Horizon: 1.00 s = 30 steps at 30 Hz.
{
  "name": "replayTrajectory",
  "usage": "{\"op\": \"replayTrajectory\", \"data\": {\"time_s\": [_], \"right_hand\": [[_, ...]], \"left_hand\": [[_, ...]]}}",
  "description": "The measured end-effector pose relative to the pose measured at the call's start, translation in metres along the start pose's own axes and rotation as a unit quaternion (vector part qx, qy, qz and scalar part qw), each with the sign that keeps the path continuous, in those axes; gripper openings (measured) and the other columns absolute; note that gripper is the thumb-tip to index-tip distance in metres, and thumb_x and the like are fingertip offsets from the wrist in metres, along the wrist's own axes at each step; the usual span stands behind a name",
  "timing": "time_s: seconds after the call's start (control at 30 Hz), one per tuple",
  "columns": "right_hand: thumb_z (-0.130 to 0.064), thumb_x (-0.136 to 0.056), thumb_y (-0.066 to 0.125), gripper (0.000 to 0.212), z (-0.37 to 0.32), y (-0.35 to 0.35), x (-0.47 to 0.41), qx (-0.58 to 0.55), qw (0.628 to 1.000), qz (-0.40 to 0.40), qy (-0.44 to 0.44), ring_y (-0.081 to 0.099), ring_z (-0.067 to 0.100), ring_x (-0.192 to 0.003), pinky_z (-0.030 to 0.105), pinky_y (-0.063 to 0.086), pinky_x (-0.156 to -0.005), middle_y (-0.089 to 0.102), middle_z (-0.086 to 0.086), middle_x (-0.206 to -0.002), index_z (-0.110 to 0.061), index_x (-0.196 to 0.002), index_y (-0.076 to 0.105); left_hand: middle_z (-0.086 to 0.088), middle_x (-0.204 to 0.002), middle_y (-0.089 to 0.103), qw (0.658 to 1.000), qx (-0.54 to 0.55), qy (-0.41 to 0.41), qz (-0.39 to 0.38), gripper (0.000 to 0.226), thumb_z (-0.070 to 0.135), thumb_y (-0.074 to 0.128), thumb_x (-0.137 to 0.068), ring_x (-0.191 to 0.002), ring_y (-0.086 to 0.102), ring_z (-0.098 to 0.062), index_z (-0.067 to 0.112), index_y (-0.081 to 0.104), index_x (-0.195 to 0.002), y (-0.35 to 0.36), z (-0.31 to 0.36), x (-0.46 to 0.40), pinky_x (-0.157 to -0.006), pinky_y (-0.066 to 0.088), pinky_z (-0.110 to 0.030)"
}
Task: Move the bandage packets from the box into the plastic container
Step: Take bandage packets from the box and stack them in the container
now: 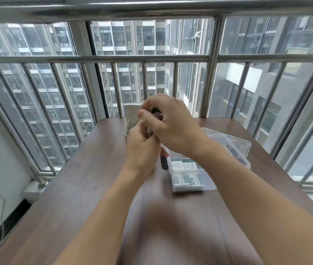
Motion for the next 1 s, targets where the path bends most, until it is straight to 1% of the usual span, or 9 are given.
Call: {"op": "replayTrajectory", "data": {"time_s": [0.17,0.23,0.3,0.4,0.57,0.67,0.8,0.9,1.0], "right_hand": [[-0.036,-0.101,0.058,0.027,0.002,-0.005,0.001,0.011,0.995,-0.102,0.008,0.061,0.002,-0.061,0.018,0.045,-0.057,0.066,-0.004,-0.08,-0.012,-0.095,0.069],[-0.038,-0.104,0.053,0.031,0.004,-0.012,0.001,0.006,0.991,-0.134,0.012,0.063,0.004,-0.074,0.022,0.05,-0.066,0.067,-0.002,-0.089,-0.012,-0.1,0.069],[-0.031,-0.105,0.052,0.025,0.01,-0.025,-0.002,0.008,0.991,-0.135,0.02,0.059,0.007,-0.084,0.024,0.049,-0.076,0.065,-0.007,-0.094,-0.015,-0.106,0.07],[-0.019,-0.103,0.057,0.016,0.025,-0.038,-0.002,-0.03,0.983,-0.177,0.037,0.058,0.005,-0.075,0.023,0.05,-0.072,0.066,-0.017,-0.082,-0.016,-0.107,0.072],[-0.015,-0.101,0.06,0.014,0.031,-0.03,0.002,-0.113,0.965,-0.231,0.054,0.061,0.016,-0.065,0.03,0.051,-0.058,0.066,0.002,-0.073,-0.01,-0.092,0.07],[-0.013,-0.1,0.062,0.014,0.032,-0.024,0.001,-0.138,0.963,-0.226,0.061,0.06,0.021,-0.064,0.031,0.05,-0.055,0.066,0.009,-0.073,-0.008,-0.09,0.07],[-0.01,-0.1,0.06,0.013,0.049,-0.044,0.002,-0.187,0.955,-0.193,0.126,0.058,0.018,-0.063,0.024,0.051,-0.055,0.068,0.005,-0.074,-0.001,-0.098,0.07],[-0.01,-0.1,0.058,0.014,0.08,-0.075,0.008,-0.219,0.935,-0.175,0.216,0.057,0.013,-0.063,0.019,0.052,-0.056,0.07,0.009,-0.08,-0.001,-0.098,0.069],[-0.007,-0.099,0.058,0.013,0.107,-0.079,0.02,-0.184,0.903,-0.263,0.285,0.058,0.012,-0.062,0.02,0.053,-0.056,0.07,0.004,-0.073,-0.004,-0.092,0.069]], "left_hand": [[0.0,-0.056,0.053,0.999,0.013,-0.035,-0.001,0.017,0.0,0.046,-0.1,-0.042,0.045,-0.014,0.008,0.06,-0.094,0.002,-0.005,0.001,-0.037,0.036,-0.025],[-0.003,-0.057,0.051,0.996,0.05,-0.07,-0.019,0.007,0.002,0.049,-0.098,-0.043,0.041,-0.015,0.007,0.053,-0.101,0.004,-0.008,0.002,-0.036,0.029,-0.024],[-0.005,-0.057,0.05,0.99,0.093,-0.103,-0.028,0.014,-0.001,0.052,-0.095,-0.043,0.038,-0.017,0.01,0.048,-0.103,0.003,-0.01,0.0,-0.035,0.025,-0.022],[-0.004,-0.054,0.051,0.989,0.078,-0.112,-0.052,0.024,-0.007,0.053,-0.089,-0.041,0.038,-0.017,0.01,0.047,-0.105,0.001,-0.01,0.0,-0.035,0.024,-0.02],[-0.016,-0.069,0.059,0.992,0.039,-0.086,-0.081,0.023,-0.01,0.055,-0.088,-0.04,0.047,-0.02,0.007,0.05,-0.104,0.006,-0.008,0.003,-0.036,0.031,-0.022],[-0.009,-0.077,0.068,0.993,0.041,-0.071,-0.086,0.026,-0.01,0.058,-0.089,-0.045,0.056,-0.021,0.006,0.048,-0.107,0.007,-0.007,0.003,-0.035,0.038,-0.025],[-0.005,-0.084,0.071,0.992,0.042,-0.051,-0.105,0.035,0.019,0.068,-0.085,-0.068,0.068,-0.023,0.013,0.053,-0.115,0.003,-0.007,0.003,-0.04,0.045,-0.027],[0.0,-0.081,0.069,0.999,0.01,-0.012,-0.052,0.031,0.037,0.062,-0.083,-0.069,0.063,-0.017,0.019,0.058,-0.108,-0.005,-0.011,-0.003,-0.039,0.041,-0.025],[0.001,-0.077,0.068,0.999,-0.033,0.005,0.01,0.028,0.045,0.06,-0.086,-0.063,0.06,-0.01,0.02,0.061,-0.098,-0.01,-0.016,-0.007,-0.043,0.04,-0.017]]}}
Point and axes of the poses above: each hand's wrist, its own x-axis away from the middle knuckle, its own y-axis out of the palm, z = x × y, the point moved 4 cm from there along -x, towards the middle knuckle
